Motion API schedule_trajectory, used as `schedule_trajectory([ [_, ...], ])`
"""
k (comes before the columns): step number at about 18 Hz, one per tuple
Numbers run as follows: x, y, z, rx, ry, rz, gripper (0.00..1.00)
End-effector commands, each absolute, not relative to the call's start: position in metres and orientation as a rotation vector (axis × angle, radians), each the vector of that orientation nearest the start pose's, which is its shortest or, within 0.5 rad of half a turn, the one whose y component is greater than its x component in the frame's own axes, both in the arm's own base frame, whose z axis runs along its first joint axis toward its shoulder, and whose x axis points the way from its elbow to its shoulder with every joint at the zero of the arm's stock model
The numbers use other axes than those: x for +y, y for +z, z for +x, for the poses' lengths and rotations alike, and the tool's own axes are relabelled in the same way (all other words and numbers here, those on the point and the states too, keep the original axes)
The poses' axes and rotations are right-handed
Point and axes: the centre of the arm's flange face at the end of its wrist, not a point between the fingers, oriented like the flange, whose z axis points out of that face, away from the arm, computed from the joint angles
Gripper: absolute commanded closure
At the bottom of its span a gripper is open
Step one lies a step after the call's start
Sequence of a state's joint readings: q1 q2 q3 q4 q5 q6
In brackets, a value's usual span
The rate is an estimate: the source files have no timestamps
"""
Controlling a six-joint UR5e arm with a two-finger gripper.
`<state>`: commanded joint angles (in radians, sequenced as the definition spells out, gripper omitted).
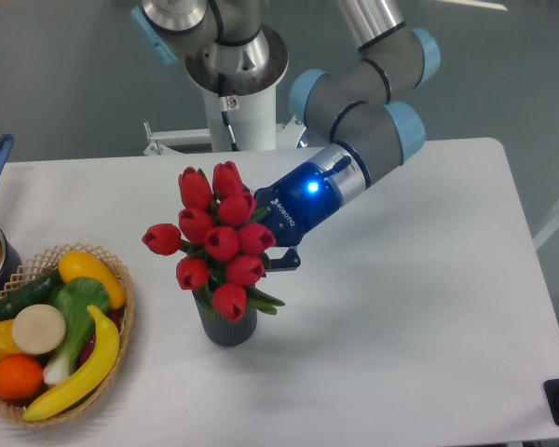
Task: Insert the flowers into the vase
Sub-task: 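Lower the tulip stems down into the vase opening, then open the gripper to release the tulip stems in the vase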
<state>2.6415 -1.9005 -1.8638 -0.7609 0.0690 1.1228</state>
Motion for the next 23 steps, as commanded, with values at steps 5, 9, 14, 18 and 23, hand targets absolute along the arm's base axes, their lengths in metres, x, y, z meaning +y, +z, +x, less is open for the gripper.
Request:
schedule_trajectory([
  [5,0.468,0.335,-0.374,0.188,-0.564,-1.678,0.77],
  [9,0.465,0.329,-0.374,0.184,-0.553,-1.702,0.75],
  [14,0.462,0.317,-0.371,0.2,-0.536,-1.71,0.74],
  [18,0.461,0.313,-0.37,0.21,-0.527,-1.708,0.74],
  [23,0.459,0.304,-0.369,0.206,-0.522,-1.738,0.74],
])
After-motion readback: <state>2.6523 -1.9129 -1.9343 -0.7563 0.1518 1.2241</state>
